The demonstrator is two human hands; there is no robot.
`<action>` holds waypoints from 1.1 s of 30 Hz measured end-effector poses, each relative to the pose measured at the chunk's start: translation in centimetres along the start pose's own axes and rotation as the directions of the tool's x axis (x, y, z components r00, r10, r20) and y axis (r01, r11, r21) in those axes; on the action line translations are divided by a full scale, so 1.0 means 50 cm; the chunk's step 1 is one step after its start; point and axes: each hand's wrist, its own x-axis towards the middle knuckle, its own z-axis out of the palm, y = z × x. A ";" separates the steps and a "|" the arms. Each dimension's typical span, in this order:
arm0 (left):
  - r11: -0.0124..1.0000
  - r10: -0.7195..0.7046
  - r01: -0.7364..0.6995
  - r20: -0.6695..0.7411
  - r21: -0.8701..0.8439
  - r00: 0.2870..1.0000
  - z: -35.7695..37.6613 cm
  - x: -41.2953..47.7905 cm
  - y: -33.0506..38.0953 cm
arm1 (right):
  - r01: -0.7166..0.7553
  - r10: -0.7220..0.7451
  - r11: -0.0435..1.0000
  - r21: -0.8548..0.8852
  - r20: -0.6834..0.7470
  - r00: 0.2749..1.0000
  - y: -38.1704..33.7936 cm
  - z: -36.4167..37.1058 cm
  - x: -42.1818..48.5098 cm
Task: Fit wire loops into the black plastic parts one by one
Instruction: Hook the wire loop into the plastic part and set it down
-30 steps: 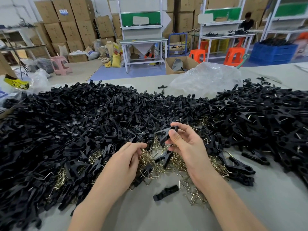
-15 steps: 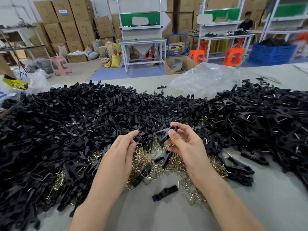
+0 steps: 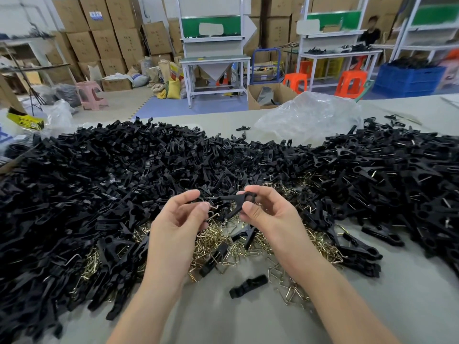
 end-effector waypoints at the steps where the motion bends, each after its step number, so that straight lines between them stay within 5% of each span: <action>1: 0.998 -0.040 0.041 0.028 -0.045 0.999 0.004 -0.001 -0.003 | -0.001 0.001 1.000 -0.012 0.012 1.000 -0.001 0.001 -0.001; 18: 0.996 -0.042 0.043 0.010 -0.084 0.999 0.018 -0.014 -0.019 | -0.051 0.054 0.998 -0.034 0.073 0.996 -0.001 0.010 -0.010; 26: 0.851 -0.230 0.231 0.060 -0.472 0.971 0.040 -0.013 -0.005 | -0.066 0.063 0.997 0.042 0.075 0.995 -0.002 0.008 -0.007; 33: 0.819 -0.221 0.268 0.153 -0.507 0.963 0.043 -0.016 0.003 | -0.063 0.054 0.995 0.079 0.111 0.992 -0.001 0.003 -0.005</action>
